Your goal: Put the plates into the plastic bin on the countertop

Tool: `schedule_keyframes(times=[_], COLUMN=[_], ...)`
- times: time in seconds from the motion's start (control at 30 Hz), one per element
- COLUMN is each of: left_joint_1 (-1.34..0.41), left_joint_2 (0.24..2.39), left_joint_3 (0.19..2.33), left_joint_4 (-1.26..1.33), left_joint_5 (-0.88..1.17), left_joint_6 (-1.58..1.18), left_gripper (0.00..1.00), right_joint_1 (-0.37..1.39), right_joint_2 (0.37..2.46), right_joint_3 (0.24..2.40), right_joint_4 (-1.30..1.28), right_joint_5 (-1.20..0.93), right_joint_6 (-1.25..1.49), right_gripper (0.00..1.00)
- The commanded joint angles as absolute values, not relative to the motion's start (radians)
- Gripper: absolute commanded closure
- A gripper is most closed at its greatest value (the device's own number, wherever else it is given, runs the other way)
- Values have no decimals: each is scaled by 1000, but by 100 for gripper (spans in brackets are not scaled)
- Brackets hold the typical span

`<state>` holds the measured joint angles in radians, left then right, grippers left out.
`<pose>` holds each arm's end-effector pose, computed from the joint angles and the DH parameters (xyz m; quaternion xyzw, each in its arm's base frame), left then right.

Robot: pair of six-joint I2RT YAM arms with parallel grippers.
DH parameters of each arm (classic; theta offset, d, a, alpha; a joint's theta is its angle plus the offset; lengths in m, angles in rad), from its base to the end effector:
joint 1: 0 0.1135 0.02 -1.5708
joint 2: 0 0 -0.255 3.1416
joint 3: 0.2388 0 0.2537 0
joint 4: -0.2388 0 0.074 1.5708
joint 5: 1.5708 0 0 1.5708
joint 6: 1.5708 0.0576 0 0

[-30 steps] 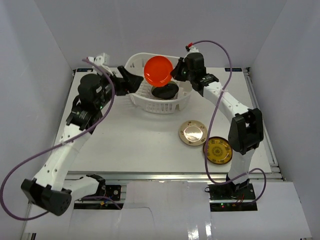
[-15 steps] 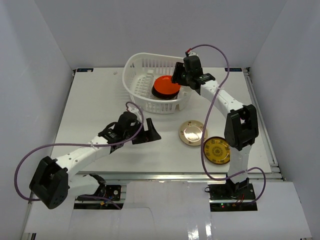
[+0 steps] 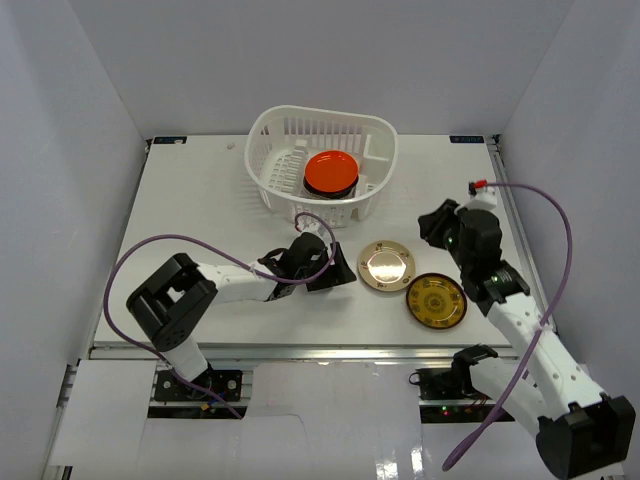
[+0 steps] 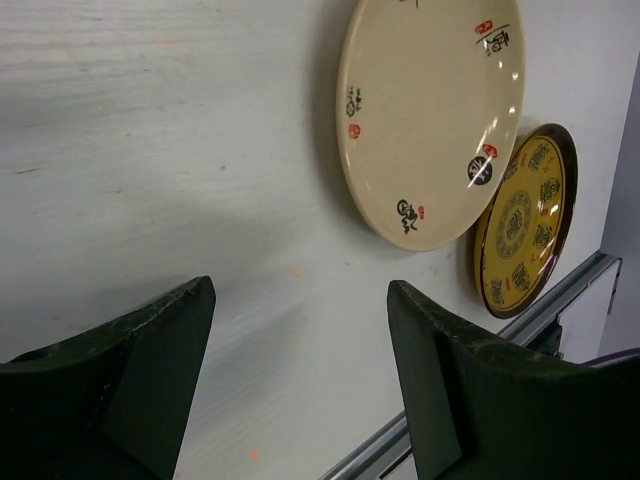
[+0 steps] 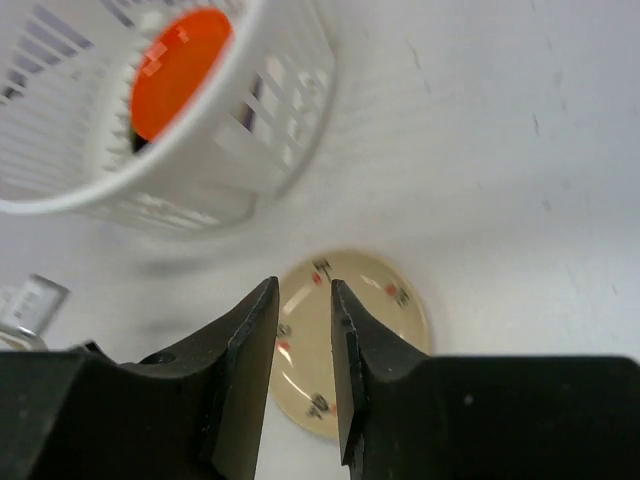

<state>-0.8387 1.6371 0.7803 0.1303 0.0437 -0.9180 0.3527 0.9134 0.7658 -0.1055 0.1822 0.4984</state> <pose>0.2267 -0.2561 0.1336 -0.0272 0.9116 -0.3280 0.2462 0.2319 0.0743 0.3057 0.1129 0.7813 0.1862 0.5850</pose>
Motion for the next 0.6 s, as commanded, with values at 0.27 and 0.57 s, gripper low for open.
schedule_keyframes(times=[0.27,0.57], left_joint_1=[-903,-913], left_joint_2=[1871,1970], left_joint_3=[965,1054], left_joint_4=[212,158], left_joint_5=[-95,-158], left_joint_6=[-914,-888], left_gripper=[35,100], right_joint_1=[314,308], right_joint_2=[480,454], right_joint_3=[414,431], right_joint_4=[-471,-678], right_joint_5=[330,497], right_joint_6=[636,850], right_gripper=[49,12])
